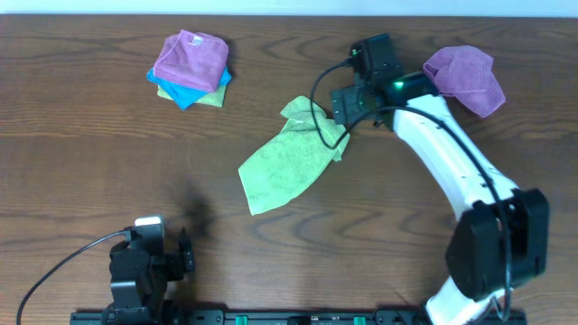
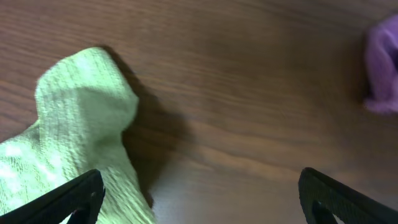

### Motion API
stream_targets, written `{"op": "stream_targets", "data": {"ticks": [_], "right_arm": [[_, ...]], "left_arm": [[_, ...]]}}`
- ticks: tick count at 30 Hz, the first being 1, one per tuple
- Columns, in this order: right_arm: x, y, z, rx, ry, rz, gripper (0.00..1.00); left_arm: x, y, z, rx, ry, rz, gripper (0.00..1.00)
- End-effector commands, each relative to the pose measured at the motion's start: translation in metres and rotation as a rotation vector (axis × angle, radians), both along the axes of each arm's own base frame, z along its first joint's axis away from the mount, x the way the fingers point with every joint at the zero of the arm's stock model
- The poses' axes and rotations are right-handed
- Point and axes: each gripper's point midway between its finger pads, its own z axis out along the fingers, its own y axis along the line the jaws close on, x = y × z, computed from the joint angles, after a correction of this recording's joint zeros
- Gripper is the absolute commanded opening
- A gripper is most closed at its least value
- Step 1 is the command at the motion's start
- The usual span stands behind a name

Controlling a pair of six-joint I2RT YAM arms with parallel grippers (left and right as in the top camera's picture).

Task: Fold the cloth
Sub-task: 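Lift the yellow-green cloth off the pink cloth and drag it leftward, then lower the cloth onto the table center with the right gripper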

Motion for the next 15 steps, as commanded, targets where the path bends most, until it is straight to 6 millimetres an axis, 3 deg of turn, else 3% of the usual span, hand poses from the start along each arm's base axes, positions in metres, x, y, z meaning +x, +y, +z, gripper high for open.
{"op": "stream_targets", "data": {"ticks": [1, 5, 10, 15], "right_arm": [[-0.004, -0.006, 0.022, 0.064, -0.017, -0.053, 0.99], [-0.032, -0.004, 0.006, 0.083, 0.126, 0.063, 0.99], [-0.072, 0.013, -0.010, 0.078, 0.257, 0.428, 0.98], [-0.091, 0.024, -0.023, 0.127, 0.300, 0.551, 0.95]], "left_arm": [[-0.011, 0.003, -0.015, 0.025, 0.071, 0.001, 0.95], [-0.011, 0.003, -0.015, 0.025, 0.071, 0.001, 0.95], [-0.011, 0.003, -0.015, 0.025, 0.071, 0.001, 0.95], [-0.011, 0.003, -0.015, 0.025, 0.071, 0.001, 0.95]]}}
